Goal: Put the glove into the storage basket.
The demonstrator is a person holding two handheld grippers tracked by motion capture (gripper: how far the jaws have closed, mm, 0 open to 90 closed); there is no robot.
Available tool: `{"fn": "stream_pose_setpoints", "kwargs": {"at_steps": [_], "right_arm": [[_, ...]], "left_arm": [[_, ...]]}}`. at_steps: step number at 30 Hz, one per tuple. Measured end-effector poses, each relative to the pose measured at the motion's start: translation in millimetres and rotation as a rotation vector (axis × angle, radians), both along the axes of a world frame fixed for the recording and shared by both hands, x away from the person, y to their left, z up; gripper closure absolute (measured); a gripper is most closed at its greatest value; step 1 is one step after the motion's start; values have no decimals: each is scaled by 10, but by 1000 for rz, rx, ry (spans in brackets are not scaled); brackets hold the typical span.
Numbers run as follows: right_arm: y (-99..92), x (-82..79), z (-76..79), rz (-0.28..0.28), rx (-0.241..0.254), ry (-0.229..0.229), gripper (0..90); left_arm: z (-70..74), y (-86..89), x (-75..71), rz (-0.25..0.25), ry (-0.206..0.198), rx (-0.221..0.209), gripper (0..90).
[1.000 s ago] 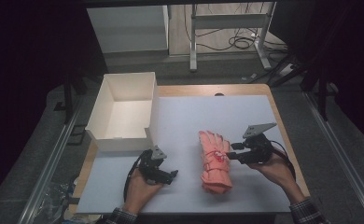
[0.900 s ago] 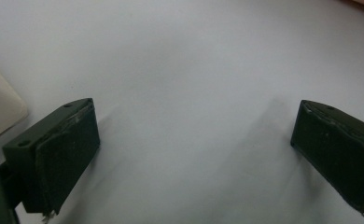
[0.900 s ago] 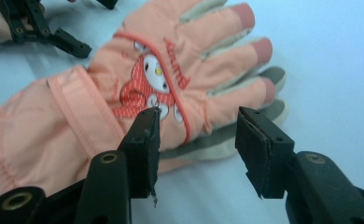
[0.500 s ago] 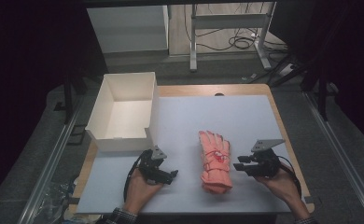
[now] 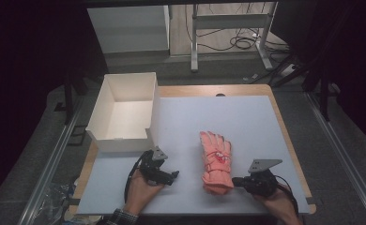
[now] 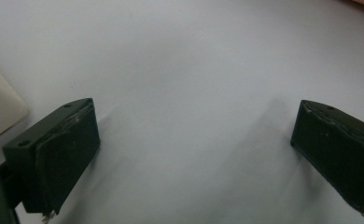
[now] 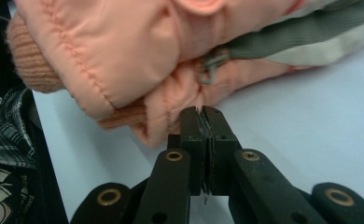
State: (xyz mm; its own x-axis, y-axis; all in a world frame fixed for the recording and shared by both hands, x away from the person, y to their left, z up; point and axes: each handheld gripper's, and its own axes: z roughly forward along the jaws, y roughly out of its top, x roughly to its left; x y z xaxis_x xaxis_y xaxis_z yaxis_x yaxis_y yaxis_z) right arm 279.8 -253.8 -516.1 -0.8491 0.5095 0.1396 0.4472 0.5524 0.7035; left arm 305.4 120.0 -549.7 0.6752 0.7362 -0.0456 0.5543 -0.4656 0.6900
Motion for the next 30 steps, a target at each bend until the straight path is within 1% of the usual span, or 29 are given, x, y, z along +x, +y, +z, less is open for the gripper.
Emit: {"fn": "stream_pose_setpoints", "kwargs": {"at_steps": [2,5,16,25,28,29,30], "right_arm": [[50,-8,-26,5,-9,-8,871],[112,-12,-48,15,0,-3,870],[351,-28,-96,56,10,-12,861],[548,-25,-110,59,1,-31,853],[616,-18,-116,56,0,-34,853],[639,-14,-118,55,-2,-37,853],[660,-9,-119,56,-4,-43,853]], "left_arm": [[0,0,0,0,0,0,11],[0,1,1,-1,0,0,11],[0,1,2,-1,0,-1,10],[1,3,3,-2,1,0,11],[6,16,3,-4,3,-9,15],[10,27,3,-9,4,-11,20],[12,43,-2,-20,-2,-4,27]]}}
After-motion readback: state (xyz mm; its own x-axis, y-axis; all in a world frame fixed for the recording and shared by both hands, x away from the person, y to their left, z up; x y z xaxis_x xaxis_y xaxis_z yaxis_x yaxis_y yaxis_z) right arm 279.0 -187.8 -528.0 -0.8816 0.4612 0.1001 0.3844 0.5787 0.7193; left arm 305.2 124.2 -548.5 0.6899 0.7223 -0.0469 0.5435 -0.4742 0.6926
